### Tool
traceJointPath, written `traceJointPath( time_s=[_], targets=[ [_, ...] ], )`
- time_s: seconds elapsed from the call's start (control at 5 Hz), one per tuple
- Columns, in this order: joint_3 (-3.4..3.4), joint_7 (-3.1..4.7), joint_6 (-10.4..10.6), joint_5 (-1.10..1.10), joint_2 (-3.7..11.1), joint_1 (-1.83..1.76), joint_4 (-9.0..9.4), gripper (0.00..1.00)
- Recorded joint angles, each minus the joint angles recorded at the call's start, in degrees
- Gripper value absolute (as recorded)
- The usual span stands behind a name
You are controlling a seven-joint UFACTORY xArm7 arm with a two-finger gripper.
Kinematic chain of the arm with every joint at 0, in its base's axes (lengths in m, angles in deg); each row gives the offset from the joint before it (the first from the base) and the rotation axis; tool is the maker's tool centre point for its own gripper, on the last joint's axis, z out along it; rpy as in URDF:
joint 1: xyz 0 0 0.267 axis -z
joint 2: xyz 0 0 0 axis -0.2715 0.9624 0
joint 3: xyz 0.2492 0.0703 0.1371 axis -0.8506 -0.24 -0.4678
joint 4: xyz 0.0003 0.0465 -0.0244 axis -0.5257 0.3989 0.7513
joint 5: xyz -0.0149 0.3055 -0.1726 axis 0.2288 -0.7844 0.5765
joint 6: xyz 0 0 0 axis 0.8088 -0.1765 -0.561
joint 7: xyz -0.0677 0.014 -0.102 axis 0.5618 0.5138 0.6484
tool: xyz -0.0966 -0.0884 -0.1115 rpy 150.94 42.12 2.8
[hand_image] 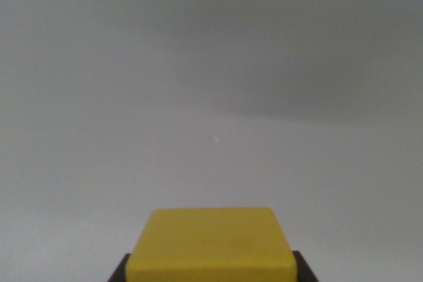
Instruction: Pick yellow cube
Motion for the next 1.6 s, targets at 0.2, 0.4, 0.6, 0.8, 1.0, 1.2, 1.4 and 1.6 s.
traceJointPath(
  time_s=[0.2, 0.4, 0.6, 0.8, 1.0, 1.2, 1.4, 1.6],
  targets=[
    [-0.01, 0.03, -2.7, -0.02, -1.10, 0.00, -1.61, 1.00],
    [-0.01, 0.03, -2.7, -0.02, -1.10, 0.00, -1.61, 1.00],
    [-0.01, 0.07, -5.4, -0.04, -2.20, -0.01, -3.22, 1.00],
    [-0.01, 0.07, -5.4, -0.04, -2.20, -0.01, -3.22, 1.00],
    [-0.02, 0.10, -8.1, -0.06, -3.28, -0.01, -4.81, 1.00],
    [-0.02, 0.10, -8.1, -0.06, -3.28, -0.01, -4.81, 1.00],
    [-0.03, 0.14, -10.7, -0.08, -4.34, -0.01, -6.37, 1.00],
    [-0.03, 0.14, -10.7, -0.08, -4.34, -0.01, -6.37, 1.00]
  ],
)
